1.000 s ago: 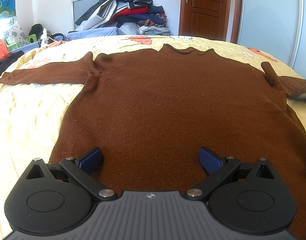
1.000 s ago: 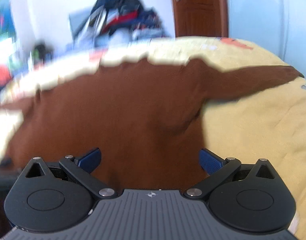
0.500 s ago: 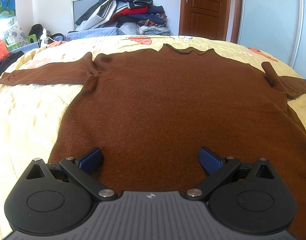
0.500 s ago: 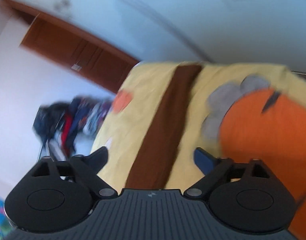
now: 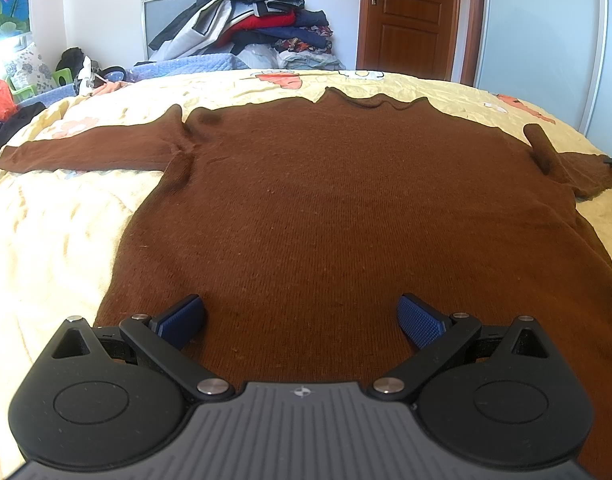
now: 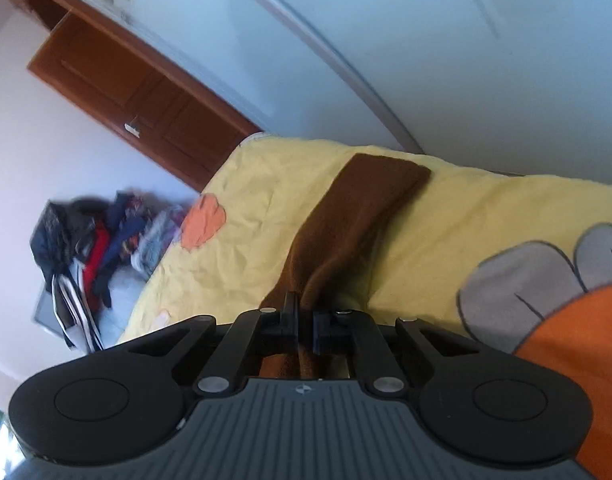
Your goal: Fold small clothes
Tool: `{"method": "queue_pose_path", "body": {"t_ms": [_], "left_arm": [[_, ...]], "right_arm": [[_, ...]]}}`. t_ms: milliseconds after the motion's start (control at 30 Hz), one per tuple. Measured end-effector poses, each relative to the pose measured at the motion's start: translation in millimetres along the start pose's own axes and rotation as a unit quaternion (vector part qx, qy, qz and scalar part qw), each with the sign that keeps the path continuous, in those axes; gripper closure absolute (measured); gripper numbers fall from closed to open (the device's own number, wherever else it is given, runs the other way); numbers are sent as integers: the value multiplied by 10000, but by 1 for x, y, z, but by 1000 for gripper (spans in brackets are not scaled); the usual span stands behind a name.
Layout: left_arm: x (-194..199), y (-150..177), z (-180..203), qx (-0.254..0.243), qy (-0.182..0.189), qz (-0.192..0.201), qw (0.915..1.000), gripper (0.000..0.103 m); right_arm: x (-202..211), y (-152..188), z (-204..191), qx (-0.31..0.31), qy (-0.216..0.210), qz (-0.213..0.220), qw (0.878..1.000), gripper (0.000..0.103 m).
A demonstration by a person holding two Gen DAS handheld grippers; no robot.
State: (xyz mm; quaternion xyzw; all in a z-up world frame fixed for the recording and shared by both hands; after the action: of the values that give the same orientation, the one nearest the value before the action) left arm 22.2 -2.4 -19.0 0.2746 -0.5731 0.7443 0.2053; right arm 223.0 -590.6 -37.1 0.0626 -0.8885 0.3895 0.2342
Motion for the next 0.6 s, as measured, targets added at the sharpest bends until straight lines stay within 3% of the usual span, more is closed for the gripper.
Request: {"method": "queue_pose_path", "body": {"t_ms": [133, 233, 367, 500, 567, 600], "left_arm": [[3, -2, -2, 18, 23, 1, 10000, 0], [1, -2, -3, 39, 42, 3, 10000, 0], [-2, -2, -3, 49, 61, 4, 10000, 0], [-2, -2, -3, 28, 53, 0, 10000, 0], [-2, -2, -3, 21, 50, 0, 10000, 0], [-1, -2, -3, 23, 55, 2, 10000, 0]], "right_arm": [[28, -1, -19, 122, -244, 346, 9990, 89], [61, 3, -71, 765, -731, 543, 9929, 89], [101, 39, -172, 1282, -2062, 481, 9689, 89], [108, 106, -273, 1409, -3218, -94, 9362, 82], [97, 156, -317, 1667, -3643, -828, 9125, 44], [93, 183, -331, 1861, -3571, -1167, 9079, 13]]}}
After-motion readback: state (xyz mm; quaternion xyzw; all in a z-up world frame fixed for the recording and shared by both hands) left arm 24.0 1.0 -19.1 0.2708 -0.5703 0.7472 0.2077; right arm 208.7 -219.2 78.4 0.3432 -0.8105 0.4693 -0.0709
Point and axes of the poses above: each gripper's, at about its wrist camera, not at the fingertips, and x roughly against the way its jaws point, z to its right, y to its underside, the point moved 3 cm from there along -x, roughly the way its jaws point, and after that the axes turned 14 degrees about x, right-handed, at the moved point
